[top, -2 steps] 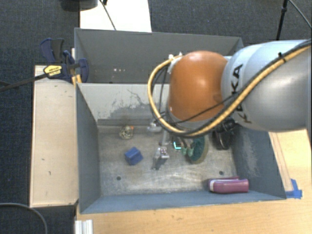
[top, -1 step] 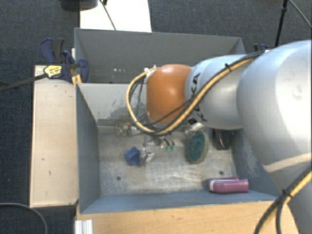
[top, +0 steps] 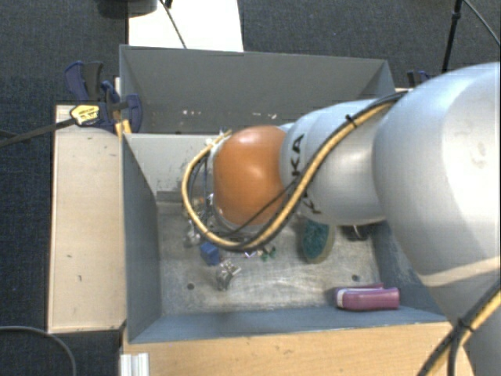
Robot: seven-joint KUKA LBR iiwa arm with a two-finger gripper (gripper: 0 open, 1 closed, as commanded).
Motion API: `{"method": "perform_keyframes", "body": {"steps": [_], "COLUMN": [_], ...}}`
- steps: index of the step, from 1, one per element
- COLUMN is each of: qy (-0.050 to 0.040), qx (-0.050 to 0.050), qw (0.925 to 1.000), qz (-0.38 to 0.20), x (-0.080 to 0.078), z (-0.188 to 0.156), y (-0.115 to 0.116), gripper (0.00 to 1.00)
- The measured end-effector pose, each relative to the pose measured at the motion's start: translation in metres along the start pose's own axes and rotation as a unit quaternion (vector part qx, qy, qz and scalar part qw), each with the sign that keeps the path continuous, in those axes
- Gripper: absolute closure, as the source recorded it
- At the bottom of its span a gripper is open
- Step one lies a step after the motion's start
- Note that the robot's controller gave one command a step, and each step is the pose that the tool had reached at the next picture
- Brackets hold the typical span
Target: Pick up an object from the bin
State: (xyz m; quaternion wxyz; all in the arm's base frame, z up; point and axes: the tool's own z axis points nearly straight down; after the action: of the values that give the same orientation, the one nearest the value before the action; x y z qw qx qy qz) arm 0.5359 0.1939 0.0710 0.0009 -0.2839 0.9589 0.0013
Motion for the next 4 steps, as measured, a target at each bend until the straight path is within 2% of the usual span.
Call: {"method": "perform_keyframes", "body": {"steps": [1, 2, 3, 4], "qy": [-0.0031, 0.0006, -0.0004, -0.0018], "qx": [0.002, 0.001, 0.000, 0.002], "qw": [0.9984, 1.0000, 0.9939, 0.9940], "qz": [-0.057, 0.006, 0.111, 0.109], "x": [0.004, 0.018, -0.006, 0.011], "z": [-0.001, -0.013, 0.000, -0.002], "y": [-0.051, -0.047, 0.012, -0.054], "gripper": [0.00, 0.00, 0.00, 0.00]}}
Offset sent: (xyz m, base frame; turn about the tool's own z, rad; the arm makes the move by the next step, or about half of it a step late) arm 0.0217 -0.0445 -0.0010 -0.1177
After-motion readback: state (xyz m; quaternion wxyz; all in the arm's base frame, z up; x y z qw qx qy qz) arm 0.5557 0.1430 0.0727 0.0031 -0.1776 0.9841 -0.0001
